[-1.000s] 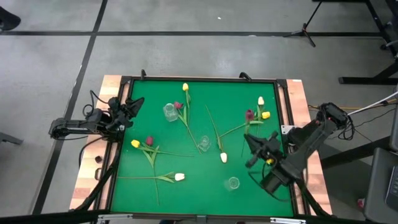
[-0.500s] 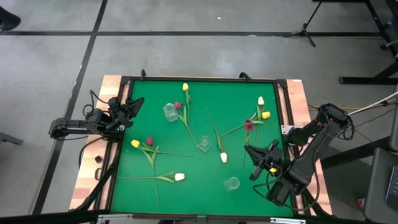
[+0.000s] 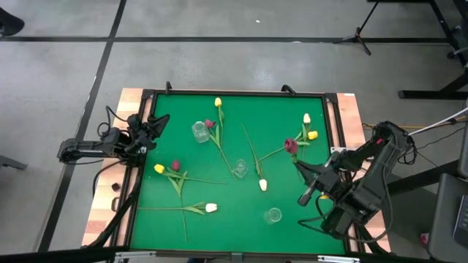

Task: Sort flowers into vase by color
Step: Put the bottom right red tulip into the bottom right transparent vase, then put the top red tulip into the bottom right transparent vase

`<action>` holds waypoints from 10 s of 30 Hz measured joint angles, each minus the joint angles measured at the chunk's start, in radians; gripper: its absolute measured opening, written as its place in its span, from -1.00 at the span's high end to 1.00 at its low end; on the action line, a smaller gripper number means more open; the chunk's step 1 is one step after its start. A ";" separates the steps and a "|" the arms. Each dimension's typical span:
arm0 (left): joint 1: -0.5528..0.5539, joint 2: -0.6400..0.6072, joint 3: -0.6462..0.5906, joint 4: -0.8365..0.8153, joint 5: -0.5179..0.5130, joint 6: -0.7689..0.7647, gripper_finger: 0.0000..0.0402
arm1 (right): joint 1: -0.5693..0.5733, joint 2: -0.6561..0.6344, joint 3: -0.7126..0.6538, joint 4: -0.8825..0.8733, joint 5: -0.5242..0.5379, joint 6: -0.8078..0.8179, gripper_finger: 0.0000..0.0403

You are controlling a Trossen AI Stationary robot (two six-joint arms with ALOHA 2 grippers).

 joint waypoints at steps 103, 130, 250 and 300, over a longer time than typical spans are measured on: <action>0.000 0.000 0.001 -0.113 -0.020 -0.133 0.58 | -0.152 -0.405 -1.164 2.918 -1.049 -1.424 1.00; 0.000 0.000 0.000 -0.138 -0.023 -0.138 0.58 | -0.102 -0.073 -1.130 3.071 -0.866 -1.387 0.99; 0.079 0.809 0.890 -1.003 -0.122 -0.032 0.58 | -1.011 -0.787 -1.072 1.519 -0.907 -0.865 0.03; 0.044 0.654 0.890 -1.189 -0.112 0.027 0.58 | -1.042 0.491 0.170 0.934 -1.391 -0.936 0.03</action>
